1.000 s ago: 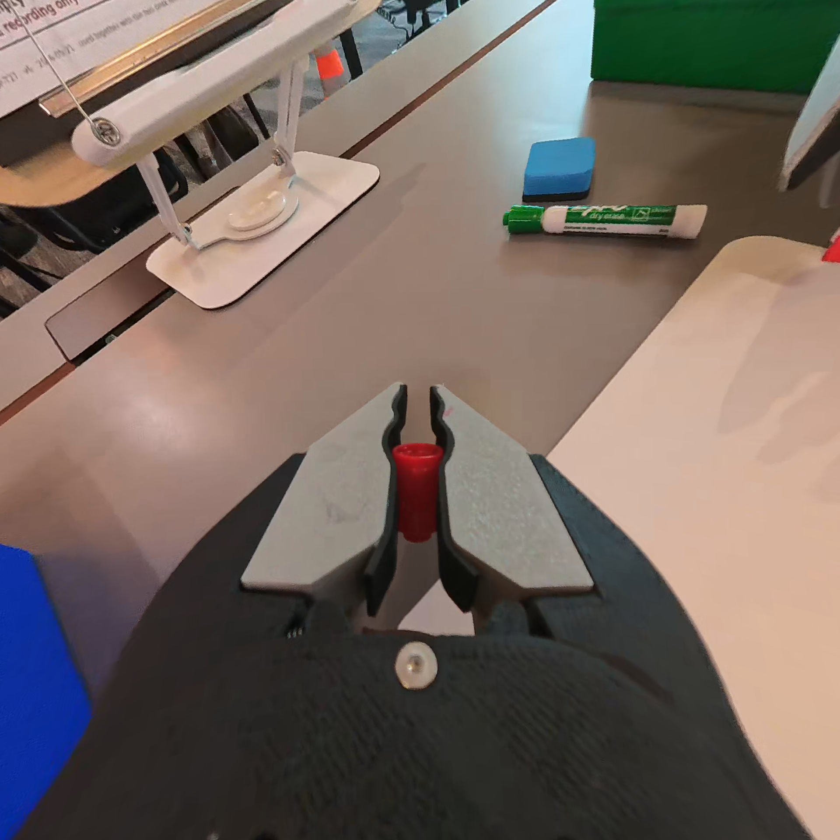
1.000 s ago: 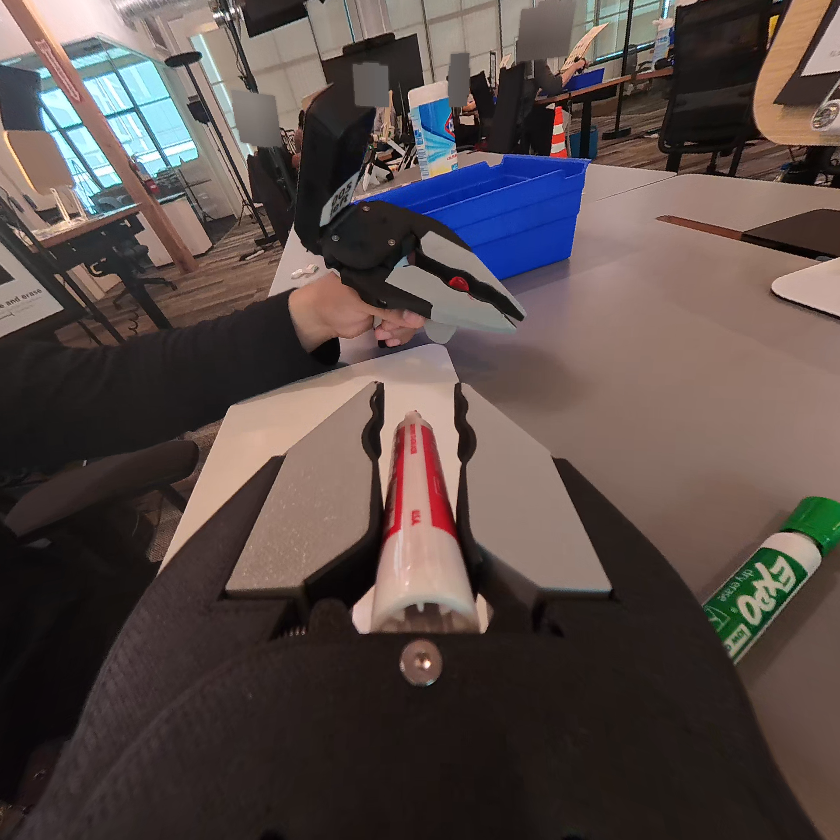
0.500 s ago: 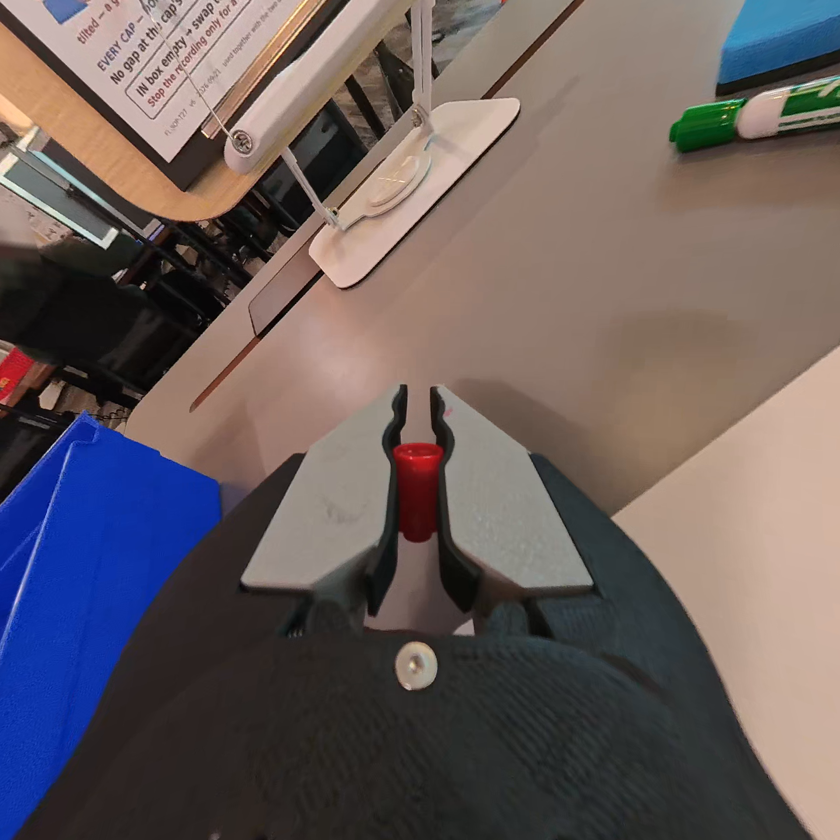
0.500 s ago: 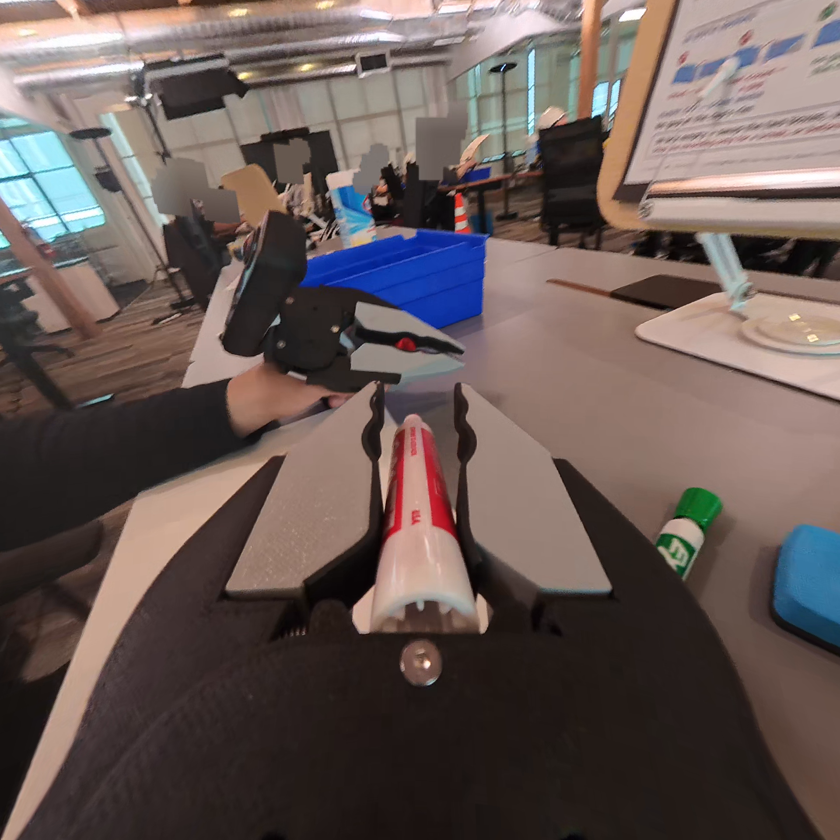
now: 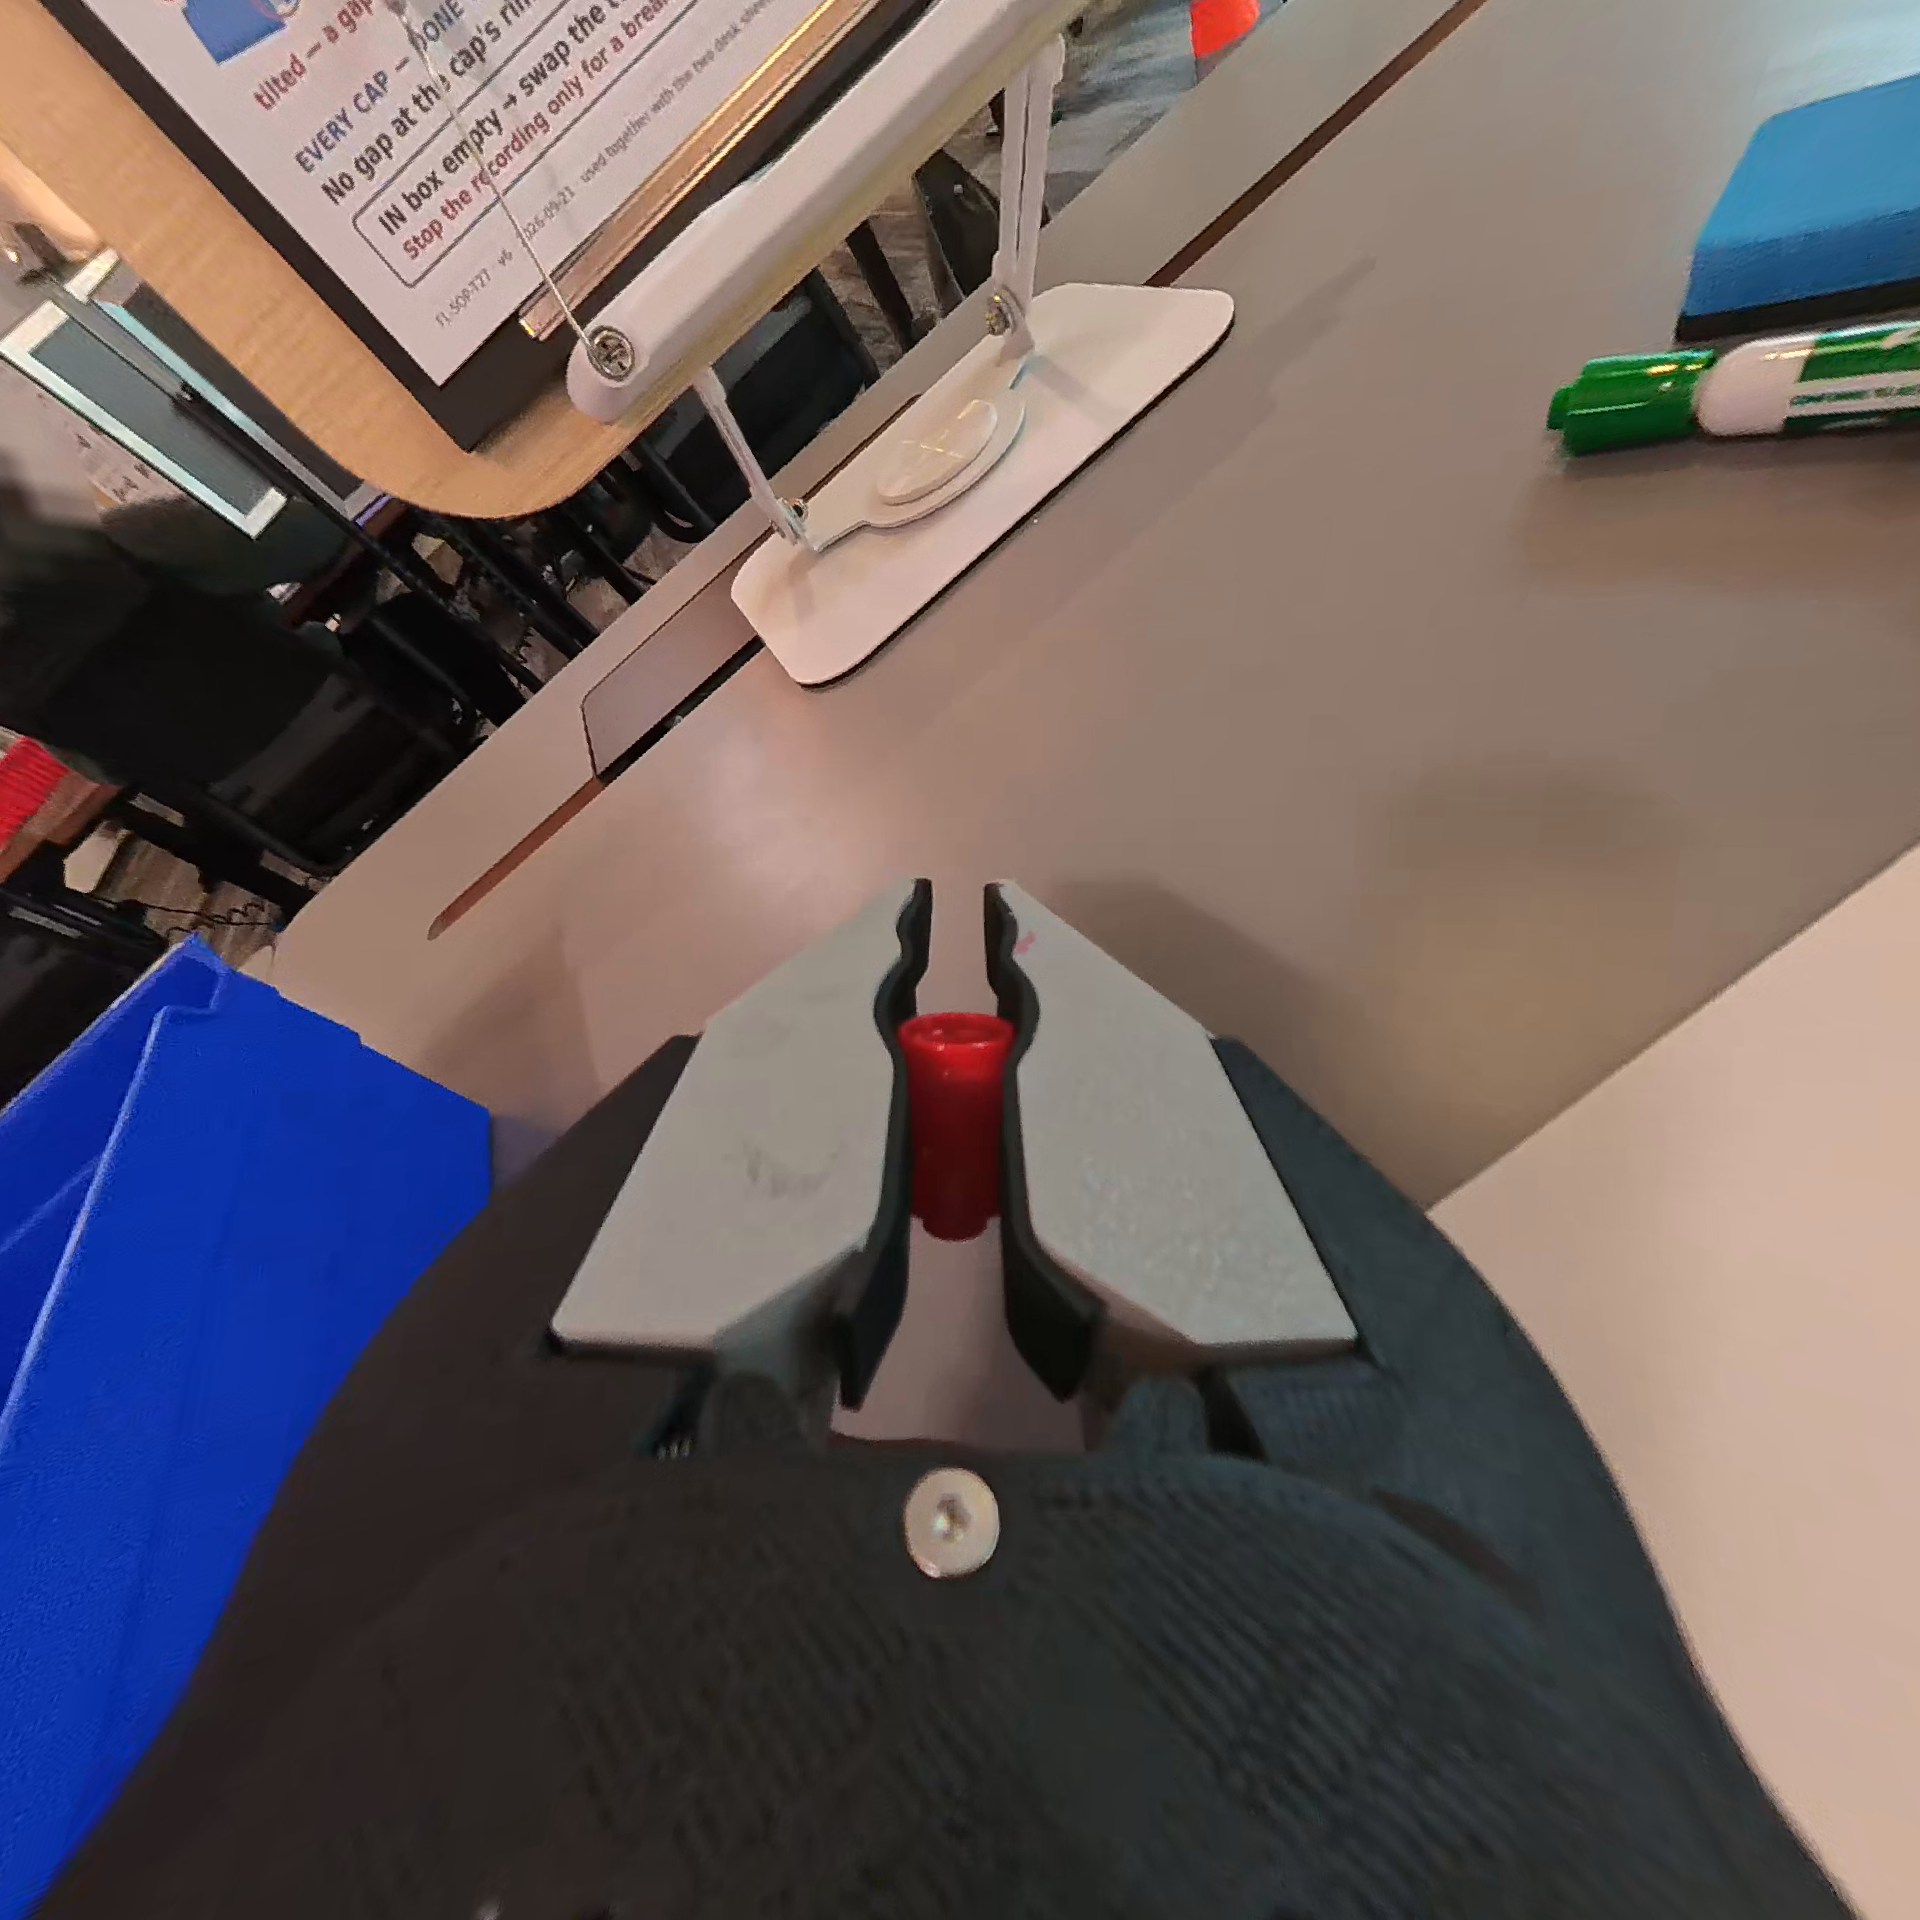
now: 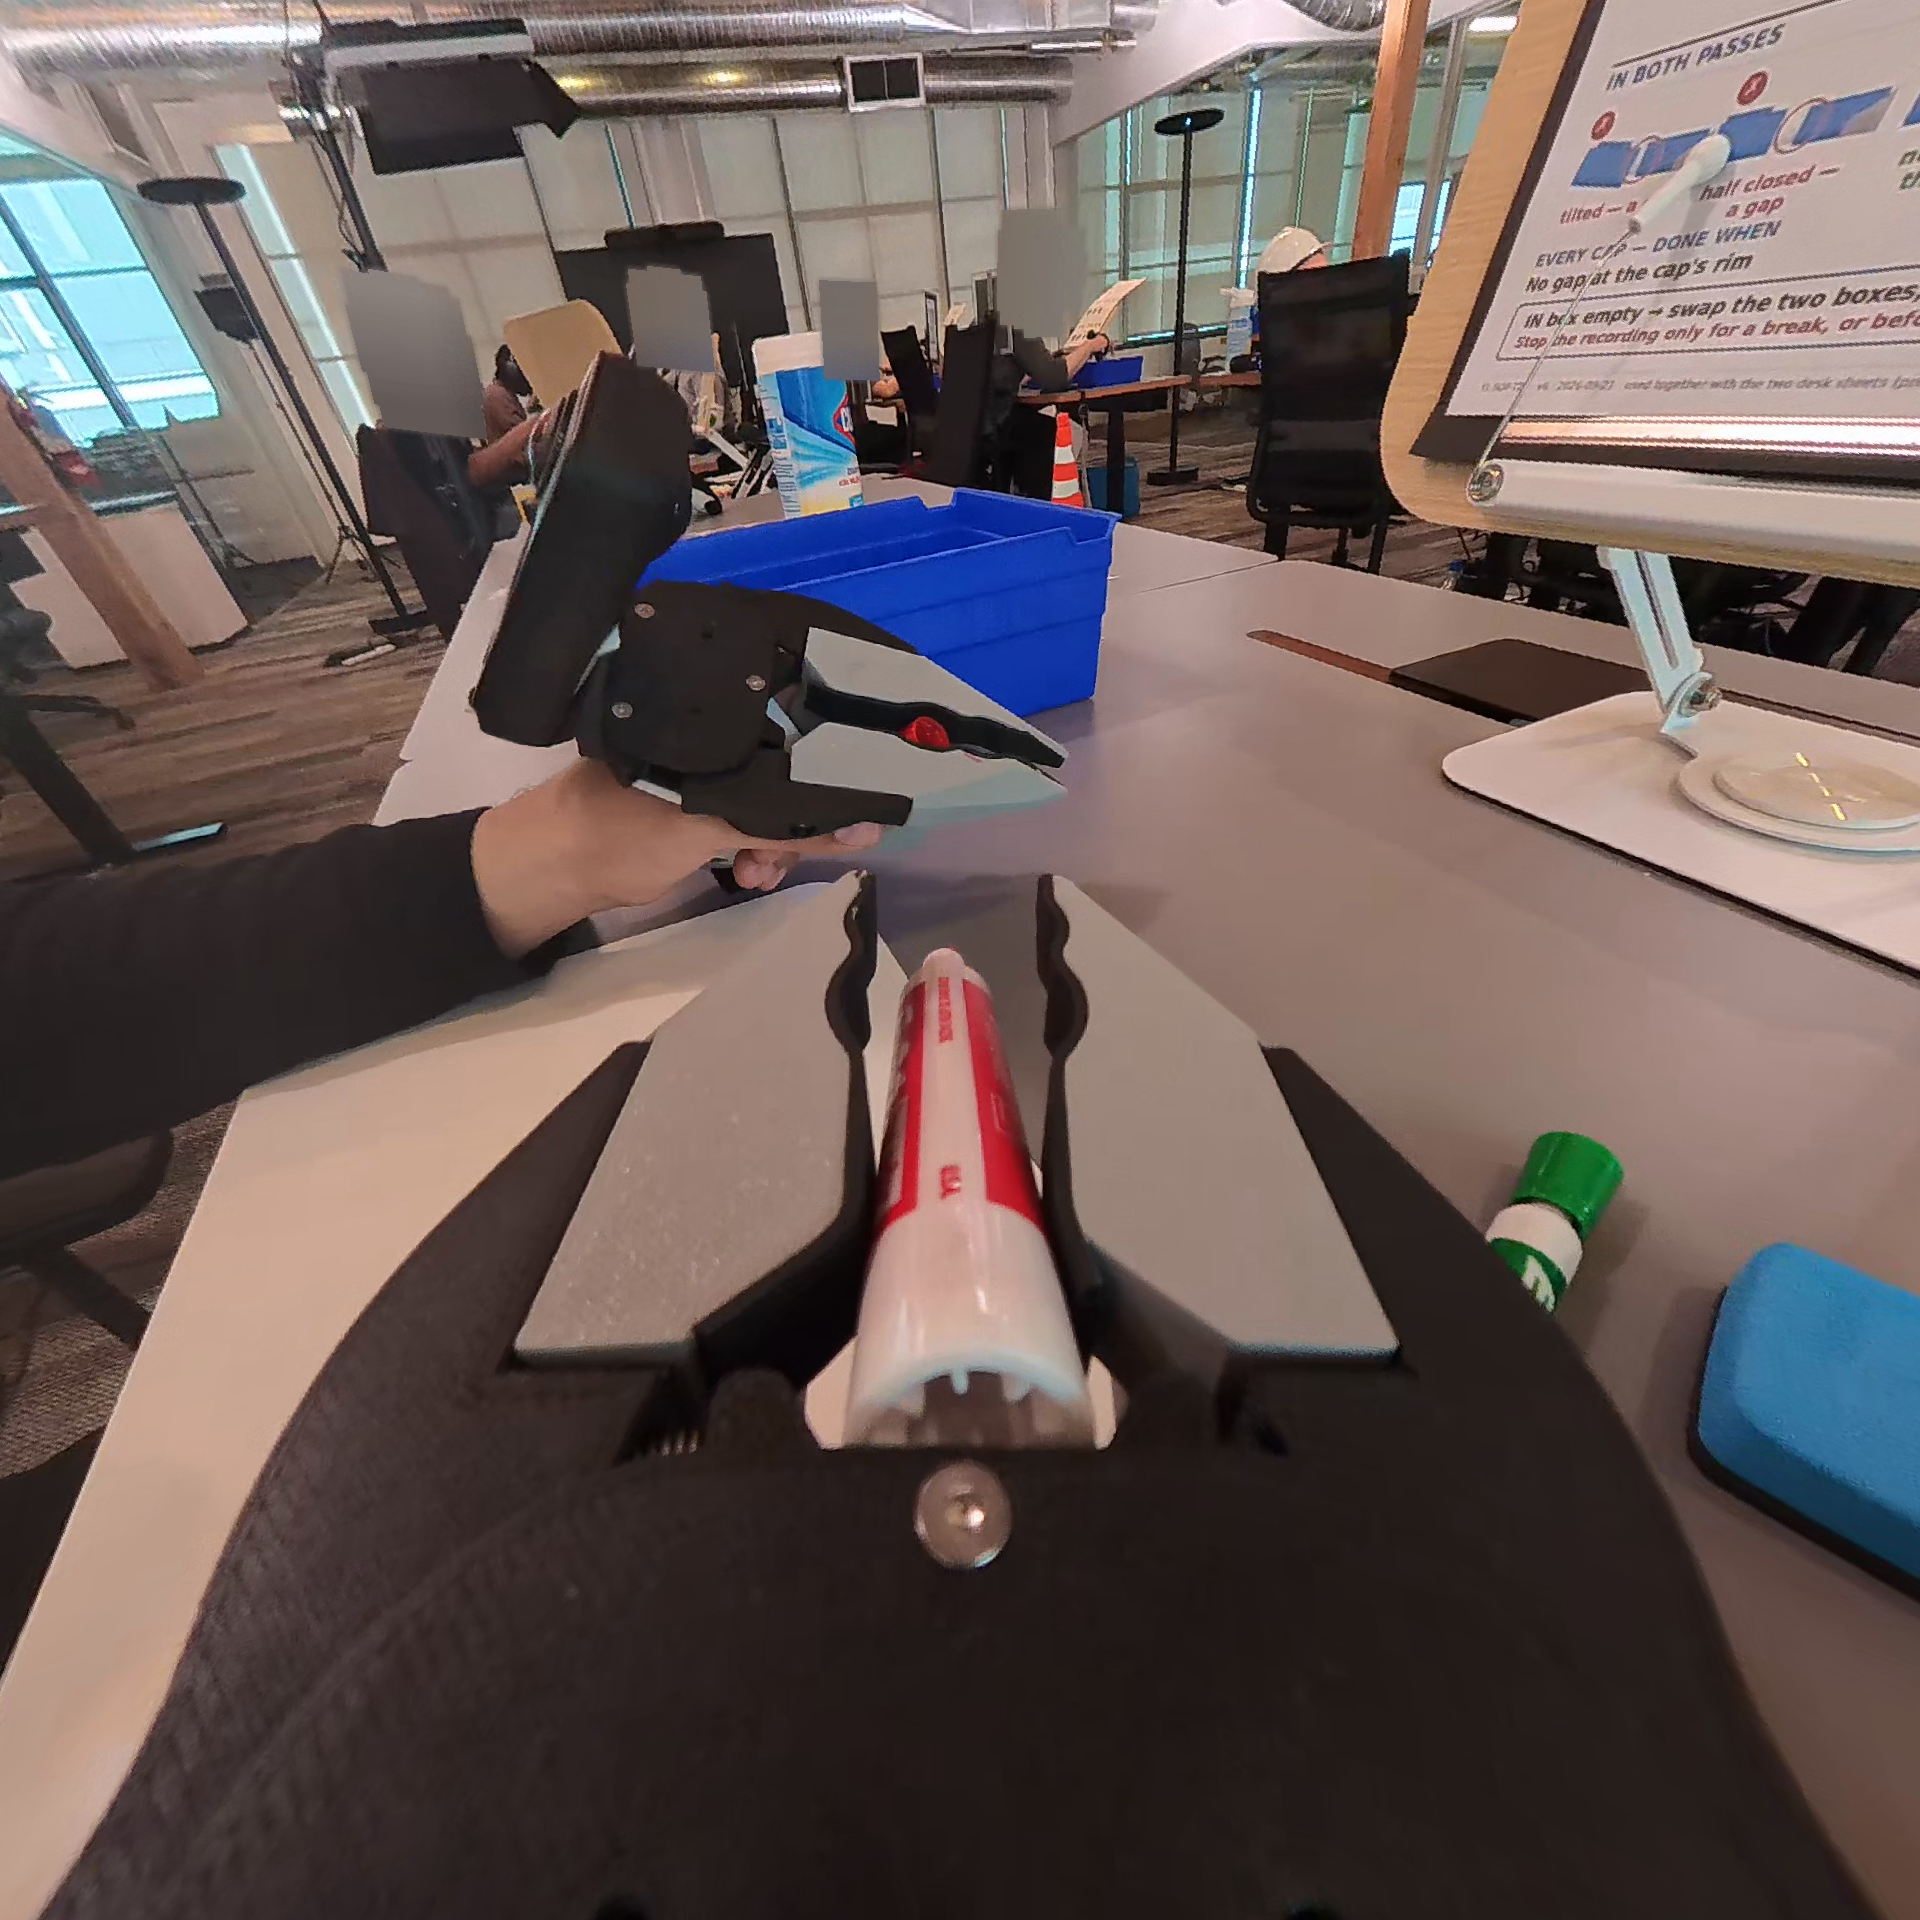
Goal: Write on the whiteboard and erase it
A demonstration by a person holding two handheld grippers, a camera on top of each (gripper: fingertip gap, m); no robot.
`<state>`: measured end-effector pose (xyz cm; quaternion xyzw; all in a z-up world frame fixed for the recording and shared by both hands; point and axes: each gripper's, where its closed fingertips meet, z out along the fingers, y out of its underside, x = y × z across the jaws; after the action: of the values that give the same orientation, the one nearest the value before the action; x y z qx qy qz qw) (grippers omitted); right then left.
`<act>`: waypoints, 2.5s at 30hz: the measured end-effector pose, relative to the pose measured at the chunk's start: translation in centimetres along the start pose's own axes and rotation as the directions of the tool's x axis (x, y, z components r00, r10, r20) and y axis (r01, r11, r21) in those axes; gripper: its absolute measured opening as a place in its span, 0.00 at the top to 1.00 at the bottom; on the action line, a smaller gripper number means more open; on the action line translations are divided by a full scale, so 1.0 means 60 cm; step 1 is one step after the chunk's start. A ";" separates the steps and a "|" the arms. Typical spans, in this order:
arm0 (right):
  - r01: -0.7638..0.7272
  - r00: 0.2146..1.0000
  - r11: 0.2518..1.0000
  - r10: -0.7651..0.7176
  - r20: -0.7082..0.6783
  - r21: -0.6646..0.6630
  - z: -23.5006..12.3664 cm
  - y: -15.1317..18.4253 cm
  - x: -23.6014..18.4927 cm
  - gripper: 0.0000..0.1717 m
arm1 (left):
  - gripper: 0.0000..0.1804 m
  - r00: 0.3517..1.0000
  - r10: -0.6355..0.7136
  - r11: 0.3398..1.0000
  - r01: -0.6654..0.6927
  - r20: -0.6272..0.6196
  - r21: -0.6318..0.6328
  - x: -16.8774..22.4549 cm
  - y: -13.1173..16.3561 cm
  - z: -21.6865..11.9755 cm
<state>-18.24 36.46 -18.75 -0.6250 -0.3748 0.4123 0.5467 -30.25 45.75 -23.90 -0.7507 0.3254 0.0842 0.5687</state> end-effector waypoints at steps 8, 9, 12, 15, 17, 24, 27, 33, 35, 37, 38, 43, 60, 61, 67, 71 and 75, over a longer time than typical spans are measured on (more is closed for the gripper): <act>0.017 1.000 0.998 -0.016 0.013 -0.056 0.001 0.014 -0.017 0.83 | 0.96 0.997 -0.068 0.993 0.070 -0.023 0.099 -0.033 -0.022 -0.042; 0.019 1.000 0.997 -0.018 0.022 -0.070 0.002 0.016 -0.024 0.83 | 0.96 0.997 -0.053 0.993 0.058 -0.051 0.100 -0.032 -0.018 -0.042; 0.042 0.997 0.991 -0.032 0.071 -0.131 0.012 0.030 -0.050 0.83 | 0.96 0.995 0.003 0.998 0.004 -0.103 0.062 -0.036 0.015 -0.037; 0.011 0.991 0.984 0.013 0.136 -0.178 0.031 0.039 -0.074 0.83 | 0.96 0.991 0.046 0.999 -0.044 -0.127 0.024 -0.042 0.050 -0.030; -0.048 0.975 0.969 0.097 0.197 -0.241 0.051 0.045 -0.095 0.83 | 0.96 0.988 0.054 0.999 -0.054 -0.144 0.000 -0.043 0.065 -0.026; 0.049 0.947 0.895 0.100 0.307 -0.442 0.144 0.079 -0.179 0.83 | 0.96 0.990 0.010 1.000 -0.008 -0.142 0.018 -0.053 0.058 -0.027; 0.102 0.940 0.873 0.072 0.333 -0.477 0.169 0.095 -0.195 0.83 | 0.96 0.990 -0.006 1.000 0.009 -0.140 0.022 -0.054 0.058 -0.029; 0.120 0.942 0.849 0.067 0.330 -0.514 0.185 0.115 -0.199 0.83 | 0.96 0.993 -0.019 1.000 0.022 -0.118 0.022 -0.059 0.059 -0.030; 0.134 0.945 0.842 0.051 0.324 -0.523 0.189 0.117 -0.198 0.83 | 0.95 0.993 -0.023 1.000 0.024 -0.114 0.007 -0.060 0.064 -0.027; 0.151 0.942 0.835 0.040 0.332 -0.529 0.194 0.117 -0.203 0.83 | 0.96 0.994 -0.025 1.000 0.026 -0.107 0.004 -0.062 0.065 -0.026; 0.162 0.941 0.829 0.033 0.336 -0.536 0.197 0.118 -0.205 0.83 | 0.96 0.994 -0.028 1.000 0.029 -0.104 0.007 -0.063 0.064 -0.026; 0.199 0.934 0.803 0.019 0.358 -0.562 0.207 0.128 -0.215 0.83 | 0.96 0.994 -0.043 0.999 0.044 -0.105 0.010 -0.065 0.063 -0.027; 0.137 0.953 0.816 0.046 0.299 -0.561 0.210 0.130 -0.204 0.83 | 0.95 0.994 -0.044 0.999 0.044 -0.098 0.003 -0.067 0.065 -0.026; 0.139 0.961 0.820 0.025 0.277 -0.556 0.210 0.128 -0.196 0.83 | 0.95 0.994 -0.042 0.999 0.043 -0.098 0.004 -0.067 0.065 -0.026; 0.118 0.960 0.830 0.046 0.277 -0.545 0.206 0.121 -0.194 0.83 | 0.95 0.995 -0.037 0.999 0.037 -0.095 -0.001 -0.066 0.066 -0.025; 0.142 0.958 0.817 0.029 0.286 -0.559 0.209 0.131 -0.200 0.83 | 0.95 0.995 -0.036 0.999 0.035 -0.094 -0.003 -0.066 0.066 -0.024; 0.136 0.959 0.820 0.032 0.282 -0.555 0.215 0.131 -0.200 0.83 | 0.95 0.995 -0.038 0.999 0.037 -0.093 -0.004 -0.067 0.066 -0.023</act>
<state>-34.59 29.28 -26.06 -0.6845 -0.5709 0.3502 0.2880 -36.04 45.49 -24.60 -0.7606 0.3373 0.0388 0.5534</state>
